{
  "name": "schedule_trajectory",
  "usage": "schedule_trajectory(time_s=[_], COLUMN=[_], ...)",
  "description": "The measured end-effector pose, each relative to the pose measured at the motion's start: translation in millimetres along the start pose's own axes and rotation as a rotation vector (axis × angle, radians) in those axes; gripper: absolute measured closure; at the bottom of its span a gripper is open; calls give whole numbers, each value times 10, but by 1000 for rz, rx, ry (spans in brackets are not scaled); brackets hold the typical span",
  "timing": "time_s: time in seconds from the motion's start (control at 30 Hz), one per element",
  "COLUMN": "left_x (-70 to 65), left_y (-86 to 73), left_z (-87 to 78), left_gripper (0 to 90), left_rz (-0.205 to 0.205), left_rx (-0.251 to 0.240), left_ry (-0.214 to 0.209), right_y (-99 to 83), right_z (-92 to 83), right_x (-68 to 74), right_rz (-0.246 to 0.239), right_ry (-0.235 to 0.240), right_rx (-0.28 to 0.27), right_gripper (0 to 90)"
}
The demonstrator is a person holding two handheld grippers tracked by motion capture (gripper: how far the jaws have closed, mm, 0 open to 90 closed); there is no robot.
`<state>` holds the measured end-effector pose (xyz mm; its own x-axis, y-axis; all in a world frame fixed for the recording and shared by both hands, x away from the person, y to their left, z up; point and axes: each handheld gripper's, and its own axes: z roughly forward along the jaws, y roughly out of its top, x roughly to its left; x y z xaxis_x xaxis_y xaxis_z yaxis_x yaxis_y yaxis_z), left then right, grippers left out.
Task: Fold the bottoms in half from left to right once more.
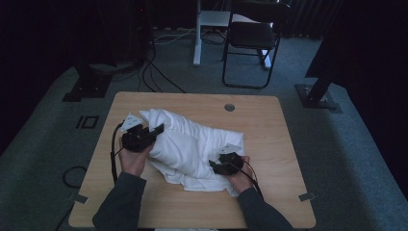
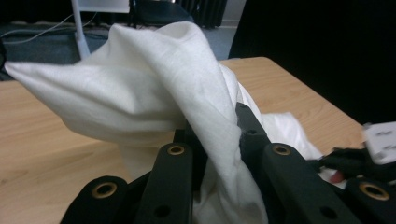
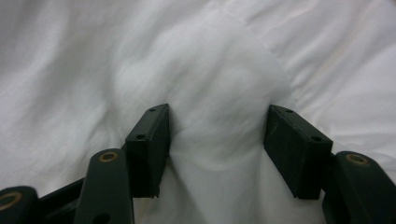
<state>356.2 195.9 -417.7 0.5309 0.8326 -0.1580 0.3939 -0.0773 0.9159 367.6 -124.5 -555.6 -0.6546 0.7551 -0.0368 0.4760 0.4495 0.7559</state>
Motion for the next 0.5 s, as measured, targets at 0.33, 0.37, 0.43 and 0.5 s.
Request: schedule_trajectory(time_s=[0.33, 0.37, 0.43, 0.5], left_x=[-236, -246, -261, -292], left_y=[134, 129, 121, 114], left_z=[83, 92, 108, 126], left_gripper=[797, 797, 797, 796], left_rz=[90, 96, 100, 107], left_rx=[13, 18, 24, 30], left_ry=[-10, -10, -17, -20], right_y=[331, 348, 353, 320], right_z=[310, 261, 96, -45], right_x=[443, 441, 387, 283], right_rz=[-81, -72, -42, -21], right_ry=[147, 179, 199, 124], right_rx=[-23, -50, -126, -146], right_gripper=[366, 372, 388, 409])
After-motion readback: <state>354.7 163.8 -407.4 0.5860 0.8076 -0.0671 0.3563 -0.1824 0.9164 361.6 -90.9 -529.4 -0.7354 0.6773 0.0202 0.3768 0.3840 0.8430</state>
